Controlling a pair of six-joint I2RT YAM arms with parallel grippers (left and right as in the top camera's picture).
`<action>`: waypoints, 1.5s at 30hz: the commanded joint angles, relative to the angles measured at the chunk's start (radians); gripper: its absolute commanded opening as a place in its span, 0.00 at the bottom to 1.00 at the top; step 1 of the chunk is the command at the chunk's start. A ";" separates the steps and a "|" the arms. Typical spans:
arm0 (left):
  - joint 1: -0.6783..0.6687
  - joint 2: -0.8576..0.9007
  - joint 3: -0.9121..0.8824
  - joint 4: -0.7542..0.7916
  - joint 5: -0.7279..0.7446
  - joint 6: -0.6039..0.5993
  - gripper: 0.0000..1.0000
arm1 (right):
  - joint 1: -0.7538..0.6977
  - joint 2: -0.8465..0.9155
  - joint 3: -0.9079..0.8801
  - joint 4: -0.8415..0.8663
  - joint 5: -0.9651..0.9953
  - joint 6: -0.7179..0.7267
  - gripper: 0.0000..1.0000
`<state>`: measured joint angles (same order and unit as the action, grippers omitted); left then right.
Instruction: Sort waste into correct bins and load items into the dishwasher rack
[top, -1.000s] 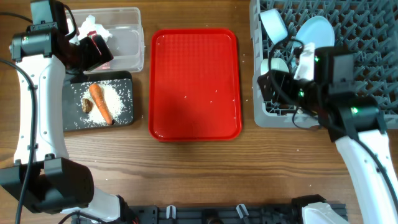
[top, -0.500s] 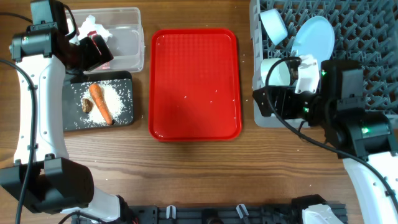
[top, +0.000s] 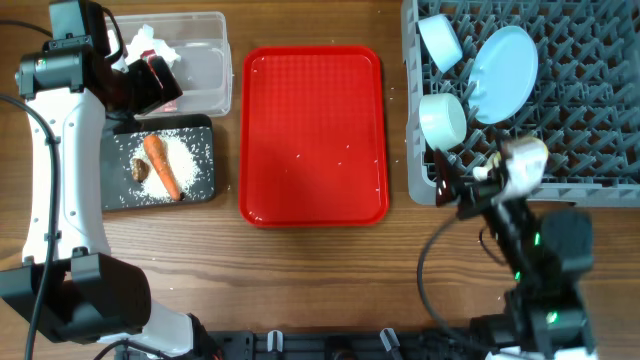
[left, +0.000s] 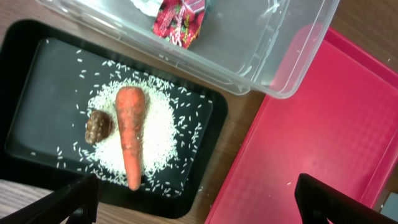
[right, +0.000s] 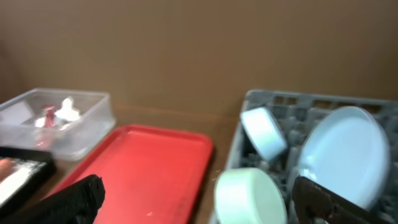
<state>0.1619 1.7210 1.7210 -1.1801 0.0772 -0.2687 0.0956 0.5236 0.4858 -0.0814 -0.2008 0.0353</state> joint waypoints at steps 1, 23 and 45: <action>0.000 -0.008 -0.002 0.001 0.001 -0.009 1.00 | -0.064 -0.178 -0.198 0.069 0.029 -0.010 1.00; 0.000 -0.008 -0.002 0.001 0.001 -0.009 1.00 | -0.094 -0.507 -0.481 0.095 0.028 -0.008 1.00; -0.048 -0.107 -0.041 0.116 0.016 -0.006 1.00 | -0.094 -0.507 -0.481 0.095 0.028 -0.008 1.00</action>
<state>0.1524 1.7103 1.7164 -1.1759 0.0772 -0.2691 0.0055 0.0196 0.0063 0.0120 -0.1814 0.0353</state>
